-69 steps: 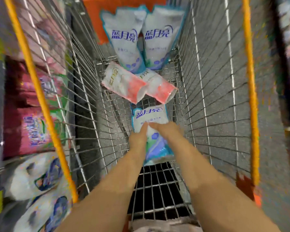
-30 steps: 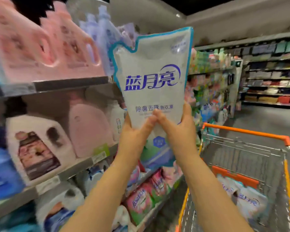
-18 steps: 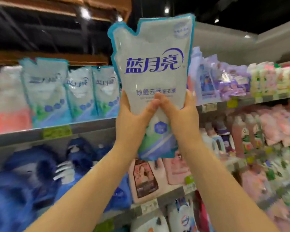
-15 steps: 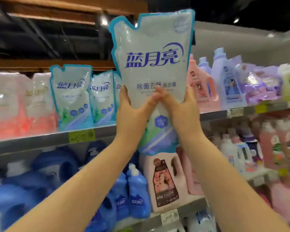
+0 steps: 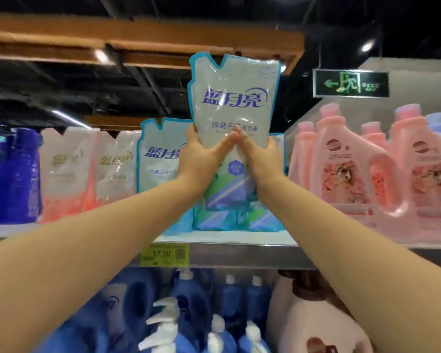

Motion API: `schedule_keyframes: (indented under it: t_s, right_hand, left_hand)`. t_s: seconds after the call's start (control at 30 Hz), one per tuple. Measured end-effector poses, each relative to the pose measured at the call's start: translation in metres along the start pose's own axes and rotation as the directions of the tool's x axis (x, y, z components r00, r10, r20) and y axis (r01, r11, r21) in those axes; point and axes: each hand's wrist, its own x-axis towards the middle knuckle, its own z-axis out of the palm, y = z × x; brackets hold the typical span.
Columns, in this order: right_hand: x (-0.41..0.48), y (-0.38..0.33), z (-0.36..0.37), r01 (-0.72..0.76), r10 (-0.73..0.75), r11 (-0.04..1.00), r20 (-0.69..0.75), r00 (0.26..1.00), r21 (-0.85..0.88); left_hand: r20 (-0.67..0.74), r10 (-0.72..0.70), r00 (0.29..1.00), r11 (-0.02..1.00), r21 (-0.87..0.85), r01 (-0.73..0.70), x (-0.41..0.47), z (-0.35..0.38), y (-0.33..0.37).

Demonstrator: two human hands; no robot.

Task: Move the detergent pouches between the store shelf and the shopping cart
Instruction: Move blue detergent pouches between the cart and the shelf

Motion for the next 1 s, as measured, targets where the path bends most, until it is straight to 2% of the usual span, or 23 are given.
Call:
schedule_keyframes:
  t_s: [0.17,0.3,0.47,0.63,1.0]
  right_hand:
    - [0.024,0.049,-0.008,-0.138,0.141,0.989,0.051,0.989,-0.060]
    - [0.028,0.077,-0.012,-0.214,0.230,0.962,0.083,0.970,-0.167]
    - [0.036,0.087,-0.008,-0.275,0.344,0.893,0.147,0.927,-0.355]
    - [0.040,0.085,-0.009,-0.360,0.444,0.857,0.174,0.879,-0.369]
    - [0.041,0.095,0.010,-0.352,0.406,0.856,0.070,0.911,-0.379]
  left_hand:
    - [0.002,-0.083,0.997,0.992,0.096,0.082,0.010,0.021,-0.047]
    - [0.032,-0.210,0.977,0.976,0.071,0.207,0.007,0.025,-0.079]
    - [0.139,-0.311,0.940,0.945,0.149,0.290,0.022,0.011,-0.089]
    - [0.204,-0.356,0.912,0.929,0.185,0.321,0.030,0.004,-0.092]
    - [0.226,-0.355,0.907,0.934,0.128,0.334,0.032,0.001,-0.098]
